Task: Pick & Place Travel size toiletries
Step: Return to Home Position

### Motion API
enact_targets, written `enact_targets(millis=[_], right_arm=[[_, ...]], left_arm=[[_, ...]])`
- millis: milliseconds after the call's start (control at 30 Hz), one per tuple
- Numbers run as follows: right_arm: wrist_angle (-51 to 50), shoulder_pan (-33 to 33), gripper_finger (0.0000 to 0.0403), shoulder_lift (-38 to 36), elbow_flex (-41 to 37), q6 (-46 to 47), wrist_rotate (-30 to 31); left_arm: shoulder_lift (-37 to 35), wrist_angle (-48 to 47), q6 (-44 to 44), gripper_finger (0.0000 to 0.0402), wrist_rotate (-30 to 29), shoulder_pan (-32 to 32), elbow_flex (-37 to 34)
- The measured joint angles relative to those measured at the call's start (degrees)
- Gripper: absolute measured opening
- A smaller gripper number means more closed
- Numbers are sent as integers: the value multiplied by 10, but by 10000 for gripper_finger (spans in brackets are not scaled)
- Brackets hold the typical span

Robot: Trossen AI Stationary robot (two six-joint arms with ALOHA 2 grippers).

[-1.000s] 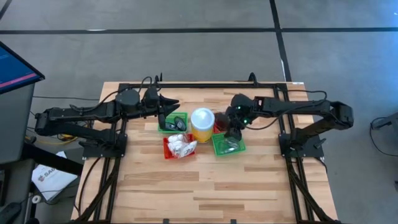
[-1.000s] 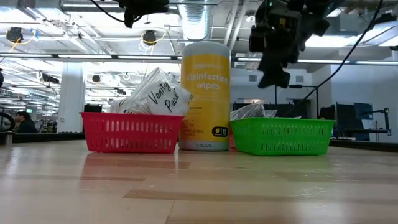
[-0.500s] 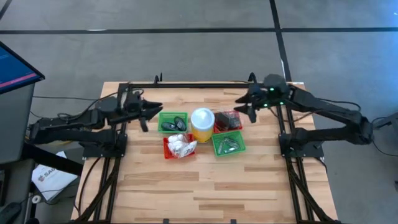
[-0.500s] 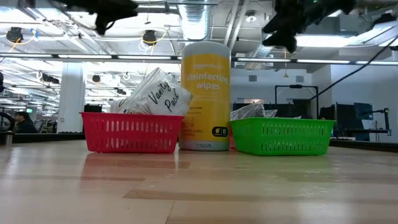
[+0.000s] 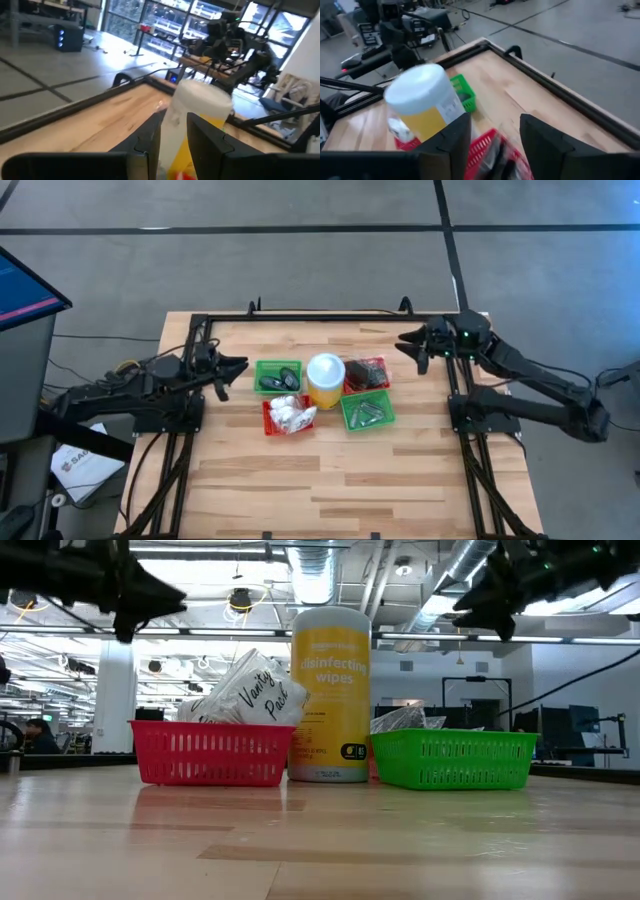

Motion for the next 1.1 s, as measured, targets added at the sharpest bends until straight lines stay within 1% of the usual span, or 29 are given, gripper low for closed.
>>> enact_targets(millis=[167, 300, 467, 667, 833, 933, 1100], right_arm=[[1, -25, 147, -50, -61, 20, 0], [3, -41, 136, -87, -102, 33, 0], [24, -55, 122, -140, -153, 49, -1], [24, -78, 111, -208, -210, 91, -1], [24, -80, 107, -266, -255, 107, -2], [30, -75, 107, -289, -274, 133, -3], [28, -61, 107, -306, -304, 181, -1]], left_arm=[[-25, 1, -23, 87, -9, 0, -40], [-26, -3, -37, 87, -9, 0, -75], [-26, -3, -75, 87, -10, 0, -110], [-24, 7, -72, 87, -8, 0, -131], [-8, 10, -62, 87, -11, 1, -132], [2, 10, -60, 87, -11, 1, -132], [16, 10, -61, 87, -12, 1, -132]])
